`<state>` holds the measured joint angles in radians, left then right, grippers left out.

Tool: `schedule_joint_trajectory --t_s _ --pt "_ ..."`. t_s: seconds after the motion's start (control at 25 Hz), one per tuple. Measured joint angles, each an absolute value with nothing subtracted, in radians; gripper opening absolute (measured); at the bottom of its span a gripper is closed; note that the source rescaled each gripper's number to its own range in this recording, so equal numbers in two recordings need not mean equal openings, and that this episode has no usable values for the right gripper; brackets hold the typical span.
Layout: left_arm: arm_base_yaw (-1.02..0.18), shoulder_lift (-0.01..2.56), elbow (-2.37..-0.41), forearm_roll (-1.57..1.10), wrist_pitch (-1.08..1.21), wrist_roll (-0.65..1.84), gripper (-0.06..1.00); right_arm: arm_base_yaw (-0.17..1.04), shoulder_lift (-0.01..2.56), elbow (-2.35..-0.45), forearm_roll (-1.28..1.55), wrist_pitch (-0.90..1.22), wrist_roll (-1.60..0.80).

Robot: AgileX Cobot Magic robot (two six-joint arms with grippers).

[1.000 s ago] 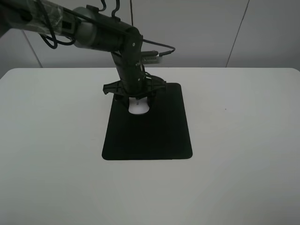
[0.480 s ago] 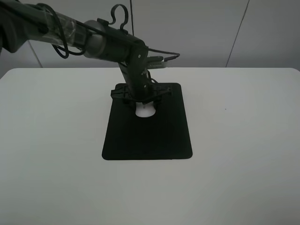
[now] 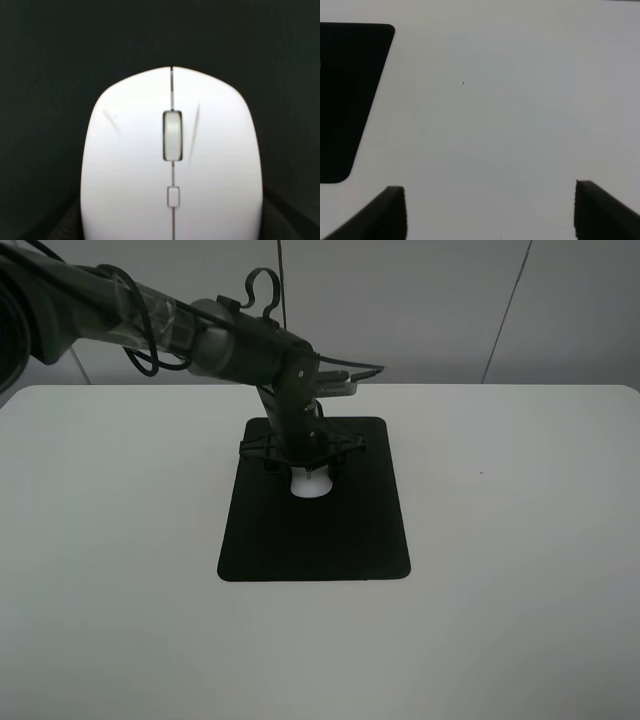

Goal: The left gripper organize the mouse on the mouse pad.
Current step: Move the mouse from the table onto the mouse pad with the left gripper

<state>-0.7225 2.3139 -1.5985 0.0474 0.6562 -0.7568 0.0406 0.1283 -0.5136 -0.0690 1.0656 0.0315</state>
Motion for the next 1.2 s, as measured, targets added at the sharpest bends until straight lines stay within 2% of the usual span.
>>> schedule_joint_trajectory --t_s 1.2 --pt "-0.722 2.32 -1.602 0.038 0.618 -0.76 0.0 0.041 0.128 -0.514 -0.068 1.066 0.031"
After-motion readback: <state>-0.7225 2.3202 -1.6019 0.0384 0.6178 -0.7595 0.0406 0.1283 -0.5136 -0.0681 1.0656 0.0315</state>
